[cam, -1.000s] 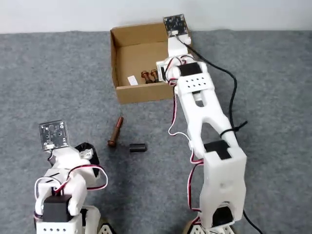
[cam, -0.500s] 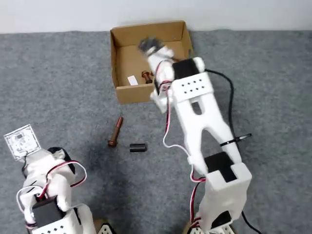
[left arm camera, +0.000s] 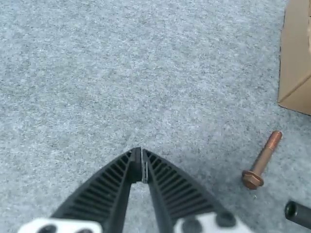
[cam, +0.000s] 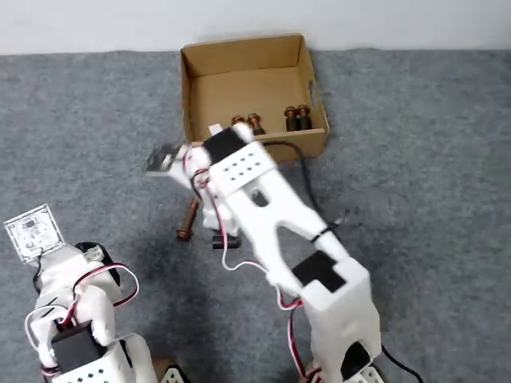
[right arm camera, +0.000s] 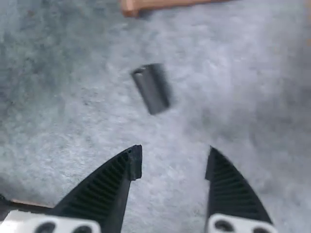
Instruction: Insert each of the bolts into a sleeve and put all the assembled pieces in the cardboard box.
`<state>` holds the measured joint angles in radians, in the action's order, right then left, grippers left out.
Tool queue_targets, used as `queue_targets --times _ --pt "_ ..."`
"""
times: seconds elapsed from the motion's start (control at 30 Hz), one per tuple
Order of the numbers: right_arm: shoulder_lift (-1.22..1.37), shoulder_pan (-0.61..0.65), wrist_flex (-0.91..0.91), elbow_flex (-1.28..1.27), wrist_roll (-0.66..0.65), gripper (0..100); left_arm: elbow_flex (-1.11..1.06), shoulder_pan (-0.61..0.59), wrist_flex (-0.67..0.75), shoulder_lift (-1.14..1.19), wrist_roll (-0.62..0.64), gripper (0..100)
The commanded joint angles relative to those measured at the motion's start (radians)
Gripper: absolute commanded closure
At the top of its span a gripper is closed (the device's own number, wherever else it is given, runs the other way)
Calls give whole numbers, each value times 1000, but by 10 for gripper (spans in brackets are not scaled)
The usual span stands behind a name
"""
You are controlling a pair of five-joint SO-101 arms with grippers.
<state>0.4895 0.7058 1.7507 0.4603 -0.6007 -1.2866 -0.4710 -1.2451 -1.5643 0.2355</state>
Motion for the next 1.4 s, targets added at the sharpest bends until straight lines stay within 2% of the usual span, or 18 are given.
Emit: queue_targets --times 0.0,0.43,0.5,0.6,0.7,0.83,1.07,1.23,1.37 --pt "38 38 28 37 -51 778 2 -5 25 -2 -11 995" --pt "274 62 -174 38 -54 789 -27 -5 31 -2 -11 995" --pt "289 62 -202 38 -54 845 -27 -2 31 -2 -11 995" --pt "291 62 -222 38 -52 980 -28 -2 31 -2 -11 995" --pt "286 62 -205 38 -52 976 -28 0 31 -2 -11 995" --pt "229 51 -133 38 -35 989 -22 0 32 -2 -11 995" --pt "-1 -81 -5 38 146 989 -16 12 66 8 -6 992" --pt "-199 -199 45 -15 183 990 67 190 -92 92 -5 992" --pt "-394 -297 42 -146 184 990 188 226 -100 324 -3 992"
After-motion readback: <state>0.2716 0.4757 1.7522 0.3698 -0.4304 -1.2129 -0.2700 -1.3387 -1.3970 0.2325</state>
